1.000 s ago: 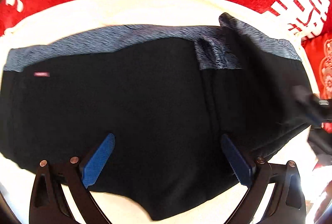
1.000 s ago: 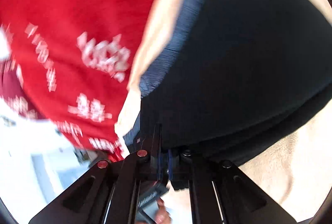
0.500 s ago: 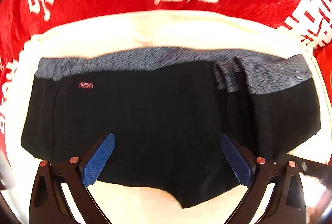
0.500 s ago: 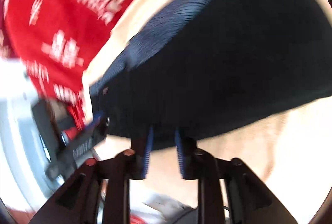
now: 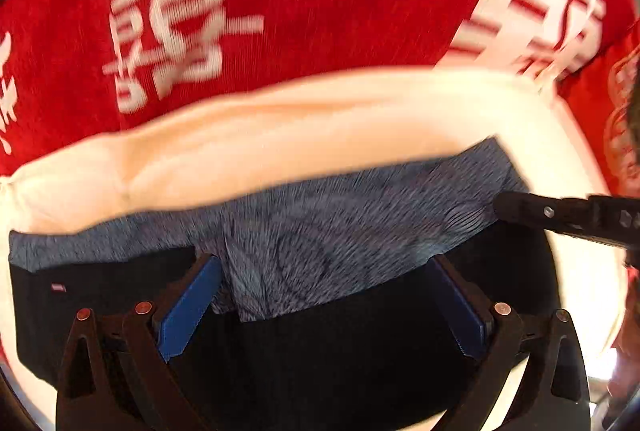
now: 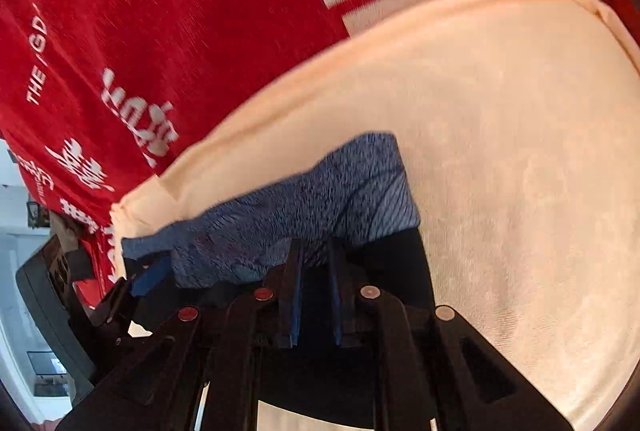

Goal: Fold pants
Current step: 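Lower the folded end onto the trousers and open the right gripper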

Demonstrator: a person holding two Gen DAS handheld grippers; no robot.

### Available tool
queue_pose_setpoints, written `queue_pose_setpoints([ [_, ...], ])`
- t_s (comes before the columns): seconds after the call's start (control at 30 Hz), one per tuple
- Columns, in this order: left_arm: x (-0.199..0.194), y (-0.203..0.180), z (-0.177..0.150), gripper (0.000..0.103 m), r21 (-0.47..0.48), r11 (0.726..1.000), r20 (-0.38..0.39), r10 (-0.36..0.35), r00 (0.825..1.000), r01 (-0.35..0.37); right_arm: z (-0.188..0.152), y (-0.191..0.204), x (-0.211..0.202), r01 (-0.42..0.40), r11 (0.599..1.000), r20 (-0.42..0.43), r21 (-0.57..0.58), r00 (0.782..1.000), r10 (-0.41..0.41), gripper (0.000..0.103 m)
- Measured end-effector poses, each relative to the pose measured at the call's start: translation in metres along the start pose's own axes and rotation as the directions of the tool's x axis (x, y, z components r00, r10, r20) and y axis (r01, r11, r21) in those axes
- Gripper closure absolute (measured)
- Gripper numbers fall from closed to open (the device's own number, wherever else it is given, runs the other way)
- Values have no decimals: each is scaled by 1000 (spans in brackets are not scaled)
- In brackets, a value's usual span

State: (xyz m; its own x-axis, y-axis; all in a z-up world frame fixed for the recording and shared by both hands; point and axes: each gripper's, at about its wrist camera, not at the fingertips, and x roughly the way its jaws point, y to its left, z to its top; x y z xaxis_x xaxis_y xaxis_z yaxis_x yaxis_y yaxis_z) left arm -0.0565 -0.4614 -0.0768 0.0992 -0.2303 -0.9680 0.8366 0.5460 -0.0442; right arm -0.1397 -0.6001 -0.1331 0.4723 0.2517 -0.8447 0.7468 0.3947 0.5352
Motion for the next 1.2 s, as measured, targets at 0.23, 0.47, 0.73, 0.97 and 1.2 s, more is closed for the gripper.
queue_pose_setpoints([
  [0.23,8,25,-40,0,-83,995,-35,-50,998,47,-35,-1,1,-18,998,18,-65,1000,19,92],
  [0.47,-16,33,-65,0,-132,991,-62,28,998,-36,-43,2,-1,-30,999,-21,-43,999,29,91],
  [0.73,-64,62,-131,0,-249,957,-91,130,987,-149,-40,10,0,4,989,-56,-147,998,-13,91],
  [0.97,-82,87,-193,0,-356,916,-172,129,977,-184,-41,22,2,63,982,-57,-179,996,-74,88],
  [1.2,-85,91,-223,0,-341,926,-210,96,973,-165,-50,56,4,127,962,-47,-240,989,-142,44],
])
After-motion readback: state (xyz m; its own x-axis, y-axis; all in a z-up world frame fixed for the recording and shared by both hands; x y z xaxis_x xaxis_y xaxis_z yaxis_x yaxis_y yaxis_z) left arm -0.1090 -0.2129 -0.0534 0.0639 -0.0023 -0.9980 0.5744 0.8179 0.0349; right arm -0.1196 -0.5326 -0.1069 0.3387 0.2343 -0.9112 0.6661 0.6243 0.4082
